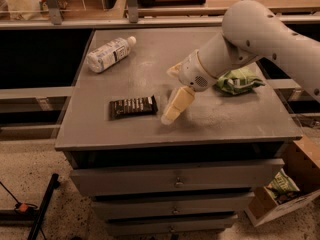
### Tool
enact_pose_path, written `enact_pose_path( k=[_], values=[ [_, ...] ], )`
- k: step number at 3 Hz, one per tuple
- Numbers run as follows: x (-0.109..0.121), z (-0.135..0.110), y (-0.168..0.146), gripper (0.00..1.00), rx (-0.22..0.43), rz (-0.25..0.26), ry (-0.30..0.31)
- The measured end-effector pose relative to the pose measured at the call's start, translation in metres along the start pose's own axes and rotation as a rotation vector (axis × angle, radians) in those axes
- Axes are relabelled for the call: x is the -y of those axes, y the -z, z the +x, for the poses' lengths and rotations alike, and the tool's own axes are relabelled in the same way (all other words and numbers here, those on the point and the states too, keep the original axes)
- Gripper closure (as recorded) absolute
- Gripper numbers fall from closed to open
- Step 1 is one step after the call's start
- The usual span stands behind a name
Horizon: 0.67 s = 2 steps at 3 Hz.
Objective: Move rxbar chocolate near blue plastic bottle
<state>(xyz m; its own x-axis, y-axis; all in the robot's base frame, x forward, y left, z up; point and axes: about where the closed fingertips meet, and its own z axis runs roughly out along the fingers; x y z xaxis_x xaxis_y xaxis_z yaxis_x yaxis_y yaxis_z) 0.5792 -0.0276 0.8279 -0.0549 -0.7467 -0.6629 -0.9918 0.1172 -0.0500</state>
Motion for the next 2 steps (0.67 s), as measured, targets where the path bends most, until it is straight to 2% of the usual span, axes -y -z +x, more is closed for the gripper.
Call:
enact_pose_path(
  k=[2],
  values=[
    [-0.007,-0.026,-0.027,0.00,0.067,-0.079,0.070]
  ],
)
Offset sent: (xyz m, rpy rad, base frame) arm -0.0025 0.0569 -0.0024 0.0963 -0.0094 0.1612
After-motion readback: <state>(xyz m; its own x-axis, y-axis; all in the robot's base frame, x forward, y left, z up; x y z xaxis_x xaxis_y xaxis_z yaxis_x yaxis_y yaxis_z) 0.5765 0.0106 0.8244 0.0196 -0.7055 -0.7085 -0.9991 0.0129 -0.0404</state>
